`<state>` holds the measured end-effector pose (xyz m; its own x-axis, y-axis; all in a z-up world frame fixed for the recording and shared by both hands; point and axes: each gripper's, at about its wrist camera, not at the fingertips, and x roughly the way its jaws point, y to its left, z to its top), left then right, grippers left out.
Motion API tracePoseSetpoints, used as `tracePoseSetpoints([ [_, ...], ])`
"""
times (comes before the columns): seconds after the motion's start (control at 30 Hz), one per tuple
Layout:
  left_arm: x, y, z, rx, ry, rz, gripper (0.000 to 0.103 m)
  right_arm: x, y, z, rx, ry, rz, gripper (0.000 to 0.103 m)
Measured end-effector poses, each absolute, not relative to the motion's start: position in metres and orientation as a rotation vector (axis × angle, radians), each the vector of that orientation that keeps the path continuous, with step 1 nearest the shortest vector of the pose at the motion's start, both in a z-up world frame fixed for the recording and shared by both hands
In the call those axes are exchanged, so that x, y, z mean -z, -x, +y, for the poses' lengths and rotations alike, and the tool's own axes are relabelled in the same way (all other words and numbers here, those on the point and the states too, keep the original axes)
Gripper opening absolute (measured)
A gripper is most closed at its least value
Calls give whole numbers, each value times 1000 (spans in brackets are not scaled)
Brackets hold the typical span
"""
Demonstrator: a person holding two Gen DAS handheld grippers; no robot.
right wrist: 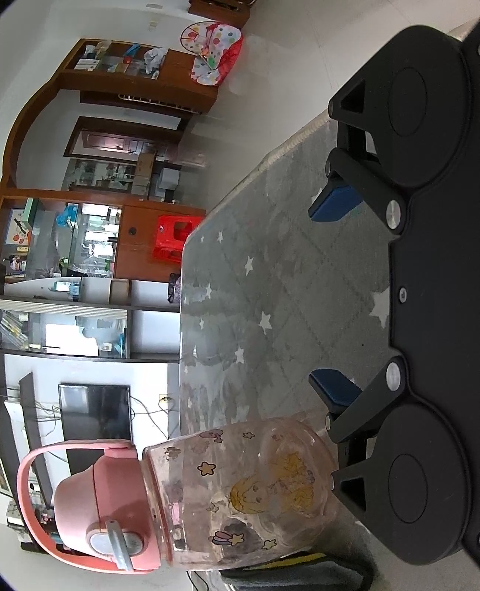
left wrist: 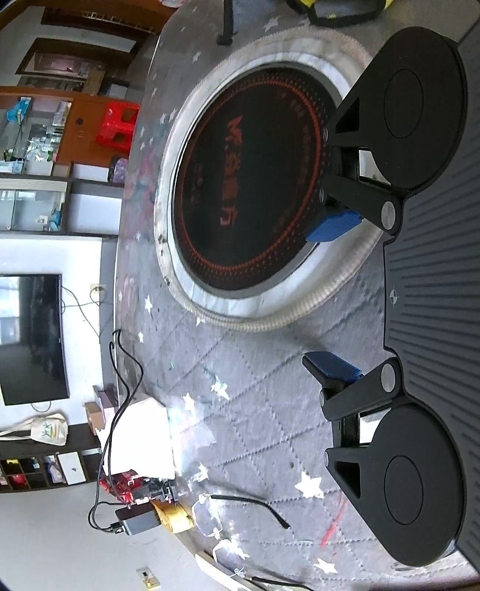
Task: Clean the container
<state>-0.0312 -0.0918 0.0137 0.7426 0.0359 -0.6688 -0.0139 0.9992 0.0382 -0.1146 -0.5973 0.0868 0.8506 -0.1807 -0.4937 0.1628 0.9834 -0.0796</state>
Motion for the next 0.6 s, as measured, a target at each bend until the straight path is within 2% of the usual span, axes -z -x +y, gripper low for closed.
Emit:
tracePoseSetpoints([
  [0.6, -4, 16, -55, 2, -73, 660, 80, -82, 94, -613, 127, -22, 591, 89],
])
